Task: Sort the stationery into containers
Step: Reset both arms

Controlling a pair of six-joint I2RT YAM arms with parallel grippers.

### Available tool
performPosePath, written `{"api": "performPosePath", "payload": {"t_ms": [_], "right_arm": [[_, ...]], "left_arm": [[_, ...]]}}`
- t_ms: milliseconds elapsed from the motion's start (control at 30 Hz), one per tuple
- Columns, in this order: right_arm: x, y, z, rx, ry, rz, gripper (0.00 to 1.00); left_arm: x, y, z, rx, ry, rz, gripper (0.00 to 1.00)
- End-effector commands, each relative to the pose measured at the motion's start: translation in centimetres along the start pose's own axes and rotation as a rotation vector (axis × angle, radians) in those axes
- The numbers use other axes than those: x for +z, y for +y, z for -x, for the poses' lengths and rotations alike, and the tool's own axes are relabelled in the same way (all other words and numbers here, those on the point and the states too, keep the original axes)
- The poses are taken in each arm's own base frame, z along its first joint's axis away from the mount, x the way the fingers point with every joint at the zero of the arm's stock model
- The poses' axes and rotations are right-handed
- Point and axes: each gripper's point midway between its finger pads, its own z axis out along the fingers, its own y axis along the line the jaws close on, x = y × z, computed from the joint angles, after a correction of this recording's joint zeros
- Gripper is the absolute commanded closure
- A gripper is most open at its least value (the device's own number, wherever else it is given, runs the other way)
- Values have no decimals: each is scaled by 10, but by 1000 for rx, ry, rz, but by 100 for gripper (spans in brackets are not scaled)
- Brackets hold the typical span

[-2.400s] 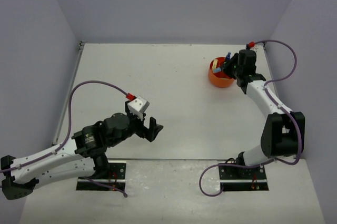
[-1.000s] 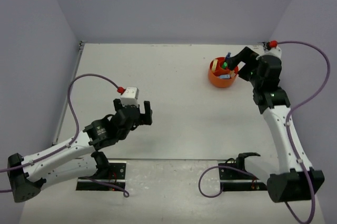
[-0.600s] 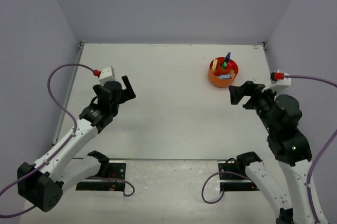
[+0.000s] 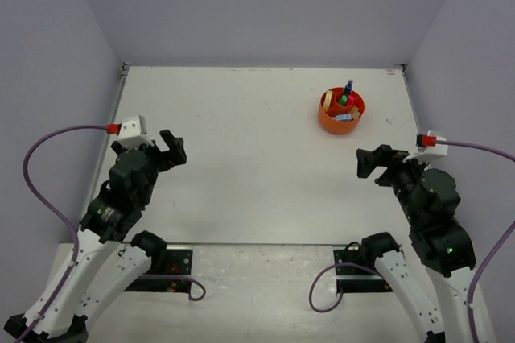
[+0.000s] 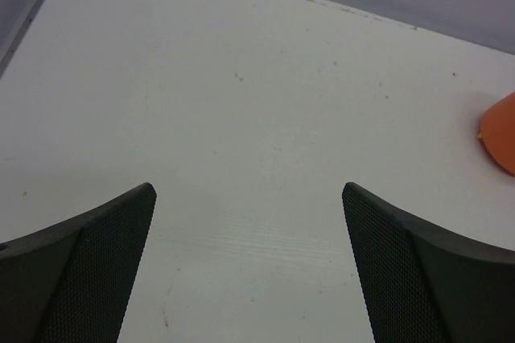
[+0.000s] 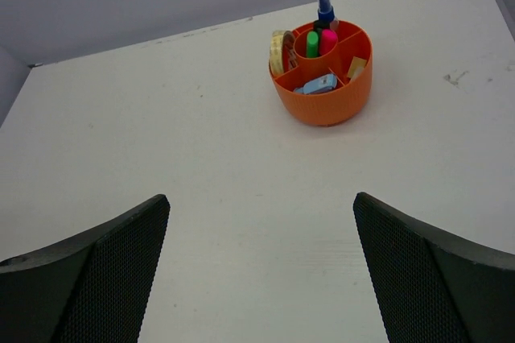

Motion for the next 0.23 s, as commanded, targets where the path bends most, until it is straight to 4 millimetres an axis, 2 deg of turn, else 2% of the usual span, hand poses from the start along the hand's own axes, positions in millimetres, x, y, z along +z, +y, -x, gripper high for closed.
{"api": "performPosePath", "payload": {"t_ms": [0,200], "right_arm": [[-3,-5,13,3,-77,-25,1],[-2,-4,5,0,-79,-3,1]], "left_arm": [[3,7,-14,69,37,18,0],[3,5,-21,73,52,-3,0]]}}
